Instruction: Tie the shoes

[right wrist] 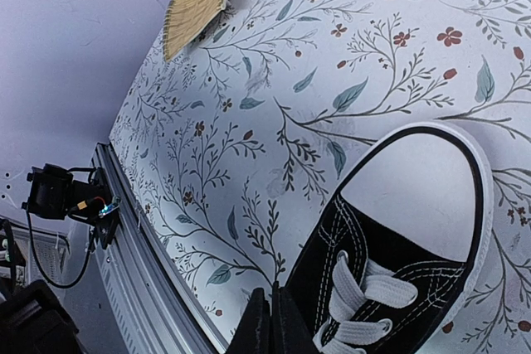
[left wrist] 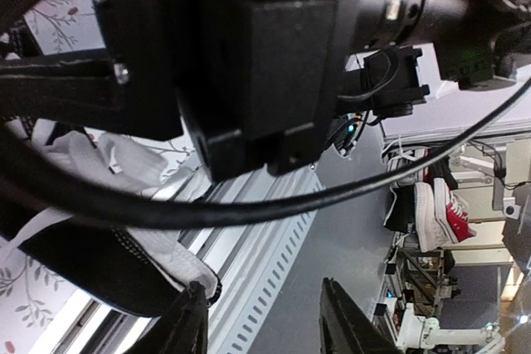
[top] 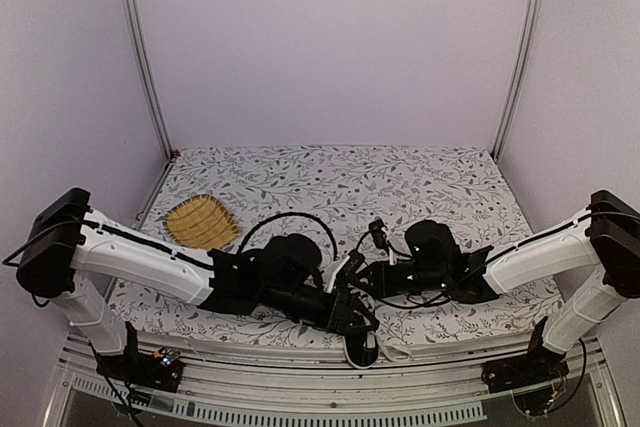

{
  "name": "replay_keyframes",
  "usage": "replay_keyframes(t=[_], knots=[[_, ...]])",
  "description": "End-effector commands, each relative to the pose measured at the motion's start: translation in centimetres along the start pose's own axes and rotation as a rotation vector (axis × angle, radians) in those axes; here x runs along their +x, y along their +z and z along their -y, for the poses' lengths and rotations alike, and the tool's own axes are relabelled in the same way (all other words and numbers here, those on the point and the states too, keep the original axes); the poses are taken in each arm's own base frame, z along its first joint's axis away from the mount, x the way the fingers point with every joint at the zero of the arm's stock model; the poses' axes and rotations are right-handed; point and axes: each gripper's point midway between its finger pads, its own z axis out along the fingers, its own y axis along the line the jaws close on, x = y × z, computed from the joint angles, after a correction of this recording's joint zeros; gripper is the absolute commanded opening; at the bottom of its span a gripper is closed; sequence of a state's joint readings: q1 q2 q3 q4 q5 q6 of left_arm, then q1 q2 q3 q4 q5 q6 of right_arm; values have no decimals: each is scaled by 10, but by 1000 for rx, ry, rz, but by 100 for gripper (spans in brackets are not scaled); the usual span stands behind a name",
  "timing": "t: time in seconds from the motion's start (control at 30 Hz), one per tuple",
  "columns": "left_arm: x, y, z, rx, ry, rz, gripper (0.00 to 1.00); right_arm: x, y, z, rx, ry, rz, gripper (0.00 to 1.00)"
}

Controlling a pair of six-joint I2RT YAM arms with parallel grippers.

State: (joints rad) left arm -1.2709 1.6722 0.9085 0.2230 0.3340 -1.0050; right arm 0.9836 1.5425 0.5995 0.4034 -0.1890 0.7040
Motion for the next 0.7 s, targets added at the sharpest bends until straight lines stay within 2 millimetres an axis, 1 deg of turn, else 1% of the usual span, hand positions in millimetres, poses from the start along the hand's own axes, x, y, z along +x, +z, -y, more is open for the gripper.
replay_keyframes(t=[0.0,0.1,0.17,0.23,0.27,0.33,0.4,0.47,0.57,0.6,0.67], knots=[[-6,-33,0,-81,173,88,47,-10,0,-13,-29,-10,24,2],[-20,-59,-16,-117,180,207,48,-12,-5,-21,-67,-38,32,2],[-29,-73,-31,-115,166,271,47,-13,-11,-30,-111,-63,39,2],[-41,-82,-29,-66,177,345,47,-13,-17,-39,-164,-82,50,2],[-46,-85,-26,-42,187,374,48,-10,-19,-40,-180,-87,49,2],[-53,-83,-18,-6,215,399,47,-8,-25,-50,-239,-107,54,2],[-58,-78,-13,5,242,404,47,-6,-29,-52,-263,-108,62,2],[-58,-71,-12,13,270,390,48,-6,-30,-50,-255,-103,64,2],[-61,-63,-15,-24,304,380,52,-14,-34,-34,-158,-69,109,3],[-64,-59,-15,-60,324,372,53,-19,-36,-25,-101,-49,130,7],[-63,-46,-16,-159,378,336,58,-26,-44,-6,-22,-2,144,21]])
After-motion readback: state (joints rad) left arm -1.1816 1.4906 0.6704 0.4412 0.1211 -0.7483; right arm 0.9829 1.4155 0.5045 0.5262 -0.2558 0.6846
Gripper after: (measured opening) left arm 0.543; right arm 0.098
